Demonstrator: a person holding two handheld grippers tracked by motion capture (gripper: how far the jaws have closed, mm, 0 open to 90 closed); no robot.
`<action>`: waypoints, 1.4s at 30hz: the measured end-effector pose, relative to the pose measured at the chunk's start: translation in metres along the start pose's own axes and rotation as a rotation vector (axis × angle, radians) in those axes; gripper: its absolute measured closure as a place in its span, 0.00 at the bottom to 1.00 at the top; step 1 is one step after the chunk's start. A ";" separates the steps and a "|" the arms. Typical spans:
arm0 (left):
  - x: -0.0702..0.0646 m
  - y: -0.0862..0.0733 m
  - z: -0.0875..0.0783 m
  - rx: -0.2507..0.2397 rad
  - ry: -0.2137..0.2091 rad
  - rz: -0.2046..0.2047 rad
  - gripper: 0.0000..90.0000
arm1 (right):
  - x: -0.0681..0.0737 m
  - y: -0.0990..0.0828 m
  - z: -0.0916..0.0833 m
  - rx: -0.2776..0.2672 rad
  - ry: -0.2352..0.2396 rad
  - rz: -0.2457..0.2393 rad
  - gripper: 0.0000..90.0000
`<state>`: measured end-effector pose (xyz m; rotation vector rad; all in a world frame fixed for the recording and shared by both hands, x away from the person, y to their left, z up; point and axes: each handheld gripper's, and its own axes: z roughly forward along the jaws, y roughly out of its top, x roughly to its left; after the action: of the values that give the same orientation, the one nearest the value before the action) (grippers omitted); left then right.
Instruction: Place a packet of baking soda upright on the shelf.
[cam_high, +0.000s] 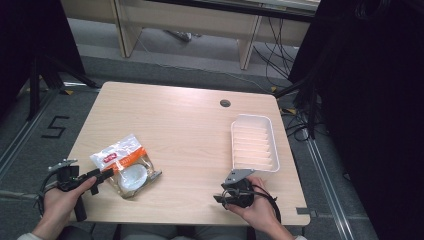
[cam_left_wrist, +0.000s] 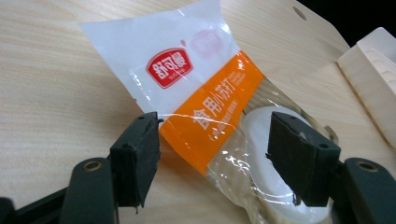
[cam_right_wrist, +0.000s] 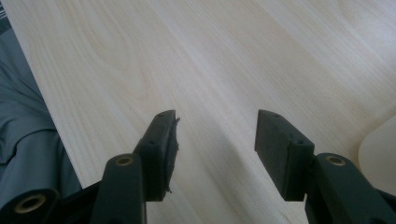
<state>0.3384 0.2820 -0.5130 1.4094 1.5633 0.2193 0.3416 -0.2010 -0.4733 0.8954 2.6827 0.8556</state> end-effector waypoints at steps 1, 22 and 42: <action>0.002 0.002 0.003 0.002 0.002 -0.012 0.38 | 0.001 0.000 0.002 -0.025 -0.007 0.008 0.55; 0.014 0.009 0.022 -0.004 -0.011 -0.060 0.42 | 0.002 0.001 0.004 -0.017 -0.009 0.002 0.54; 0.022 0.009 0.029 -0.006 -0.107 -0.117 0.90 | 0.003 0.001 0.006 -0.003 -0.005 0.001 0.53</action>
<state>0.3696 0.2901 -0.5329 1.2989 1.5501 0.0771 0.3419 -0.1962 -0.4780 0.8974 2.6765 0.8561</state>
